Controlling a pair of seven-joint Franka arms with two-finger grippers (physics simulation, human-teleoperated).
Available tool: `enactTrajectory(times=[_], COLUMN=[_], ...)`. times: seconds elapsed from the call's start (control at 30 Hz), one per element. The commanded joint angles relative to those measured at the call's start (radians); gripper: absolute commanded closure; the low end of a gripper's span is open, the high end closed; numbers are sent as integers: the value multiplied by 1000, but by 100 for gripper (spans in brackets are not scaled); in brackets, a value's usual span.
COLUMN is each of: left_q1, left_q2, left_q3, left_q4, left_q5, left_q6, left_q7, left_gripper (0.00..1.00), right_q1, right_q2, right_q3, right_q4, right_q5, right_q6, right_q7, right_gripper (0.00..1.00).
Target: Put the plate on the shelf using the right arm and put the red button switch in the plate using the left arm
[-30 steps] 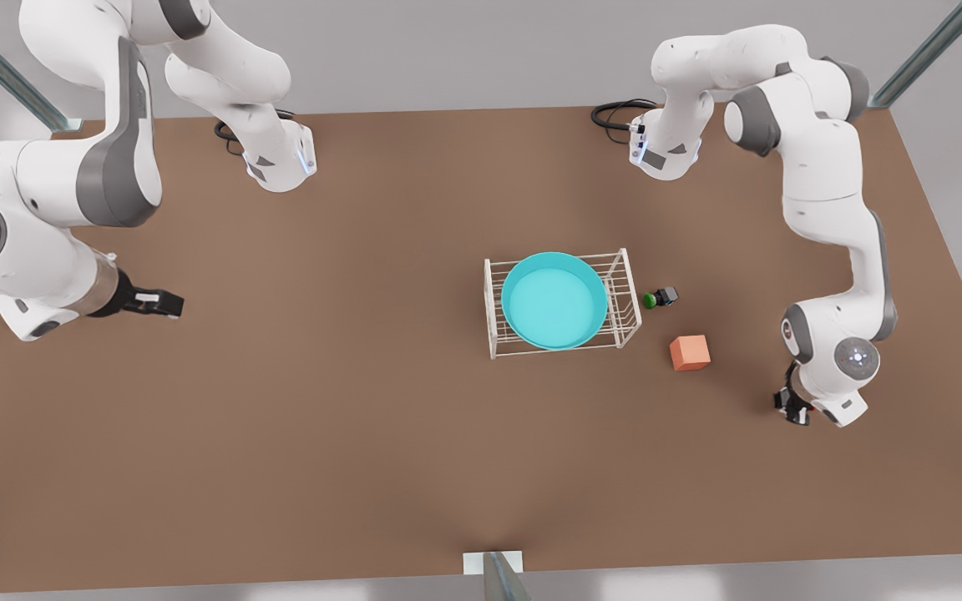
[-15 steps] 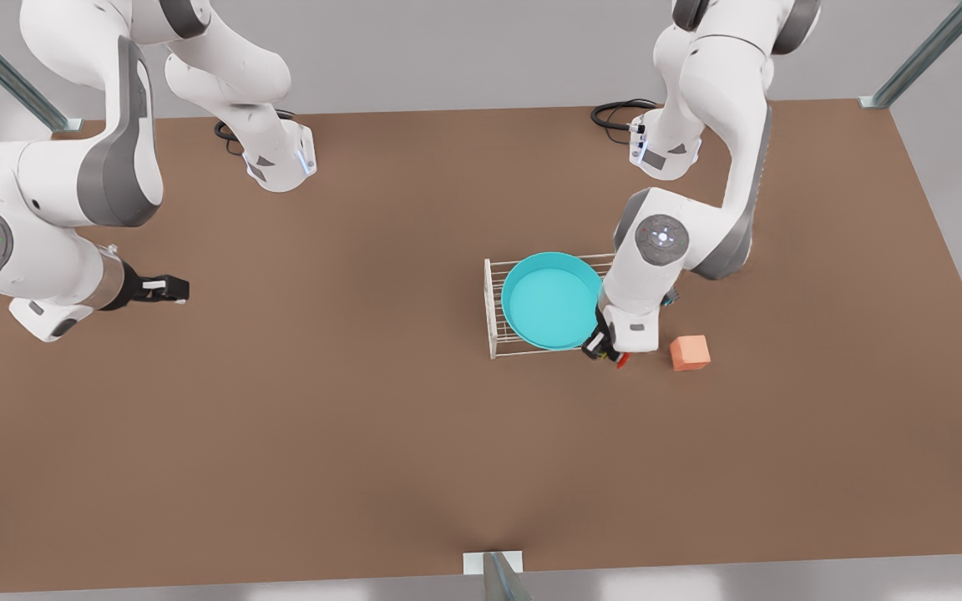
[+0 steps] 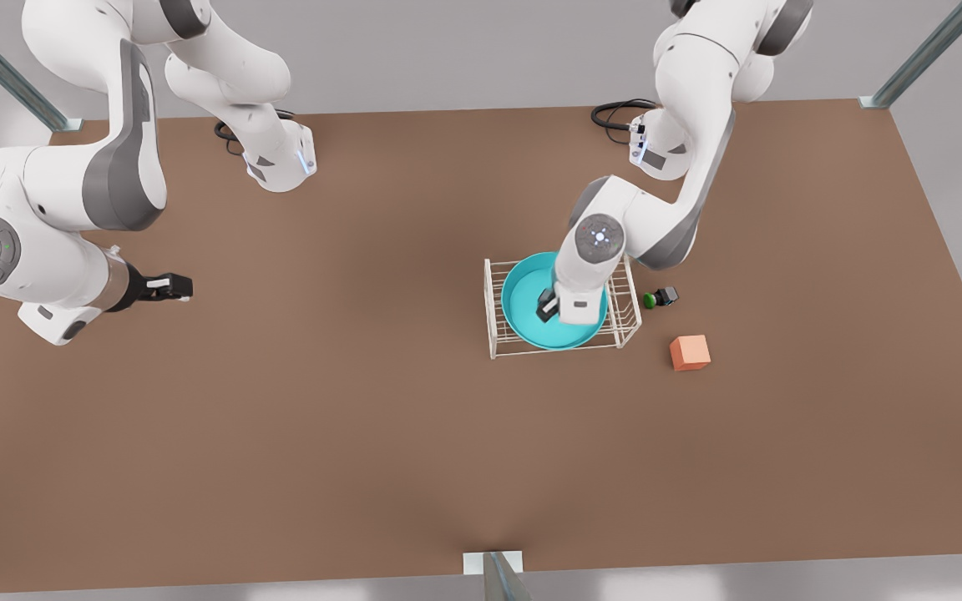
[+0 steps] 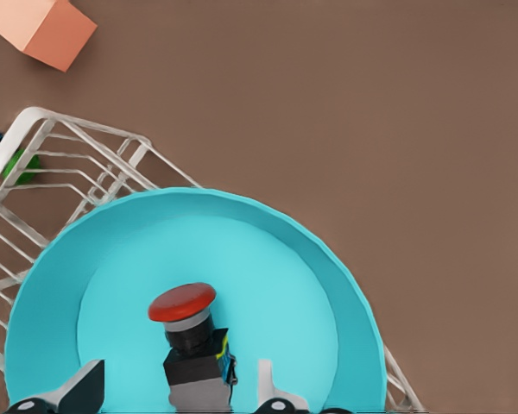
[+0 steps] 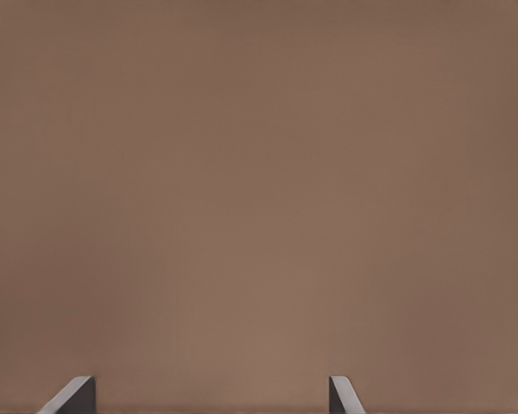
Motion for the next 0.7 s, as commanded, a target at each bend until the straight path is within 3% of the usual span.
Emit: enactTrajectory(times=[0.0,0.03,0.1,0.2,0.27,0.43,0.67], left_q1=[15,29,96,125,191,239,263], left_q2=[-48,-66,-82,-82,-79,39,81], left_q3=[35,90,98,181,193,138,139], left_q4=[91,204,329,393,395,473,459], left_q5=[5,11,69,80,120,98,101], left_q6=[-267,-423,-542,-629,-591,-527,-533], left_q7=[134,309,840,1495,1727,1391,1388], left_gripper=[0,0,0,0,0,0,0], right_q1=[2,5,9,17,17,17,18], right_q2=[-4,-7,-7,-15,-15,-15,-20], right_q3=[2,2,3,3,3,2,2], right_q4=[2,3,11,8,6,5,3], right_q5=[-2,-8,-32,-37,-42,-49,-49], right_q6=[-2,-2,-4,-7,-7,-7,-7], right_q7=[-36,-36,-37,-36,-36,-37,-45], right_gripper=[0,0,0,0,0,0,0])
